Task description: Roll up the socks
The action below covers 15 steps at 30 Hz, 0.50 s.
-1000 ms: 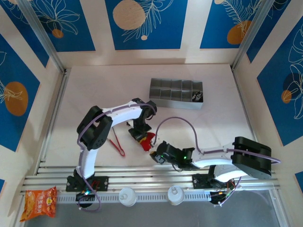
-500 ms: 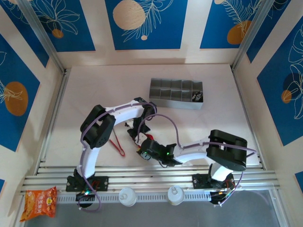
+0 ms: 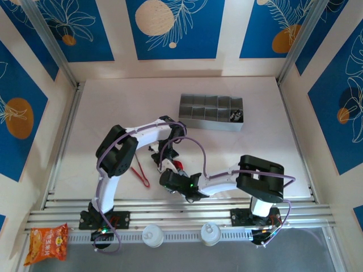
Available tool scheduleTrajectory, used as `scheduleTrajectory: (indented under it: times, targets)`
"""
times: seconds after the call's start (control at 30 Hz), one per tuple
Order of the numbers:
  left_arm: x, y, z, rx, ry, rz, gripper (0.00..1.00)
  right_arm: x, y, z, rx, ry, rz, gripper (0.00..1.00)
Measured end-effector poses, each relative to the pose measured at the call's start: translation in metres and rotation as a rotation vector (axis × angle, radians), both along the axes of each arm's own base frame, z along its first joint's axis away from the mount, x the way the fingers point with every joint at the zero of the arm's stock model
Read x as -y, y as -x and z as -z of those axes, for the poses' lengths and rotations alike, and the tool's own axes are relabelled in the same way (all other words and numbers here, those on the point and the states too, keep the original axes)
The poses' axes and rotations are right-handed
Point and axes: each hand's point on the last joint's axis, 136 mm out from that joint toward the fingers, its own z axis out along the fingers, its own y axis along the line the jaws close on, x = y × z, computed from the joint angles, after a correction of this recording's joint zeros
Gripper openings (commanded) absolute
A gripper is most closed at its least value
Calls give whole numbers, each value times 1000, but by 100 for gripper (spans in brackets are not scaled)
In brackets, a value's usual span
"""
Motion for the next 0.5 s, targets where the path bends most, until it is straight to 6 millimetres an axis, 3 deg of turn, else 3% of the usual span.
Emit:
scheduleTrajectory:
  times: [0.3, 0.5]
  targets:
    - [5, 1, -1, 1, 30, -23, 1, 13, 5, 4, -69, -130, 116, 0]
    - [10, -1, -2, 29, 73, -27, 22, 18, 5, 6, -162, -235, 144, 0]
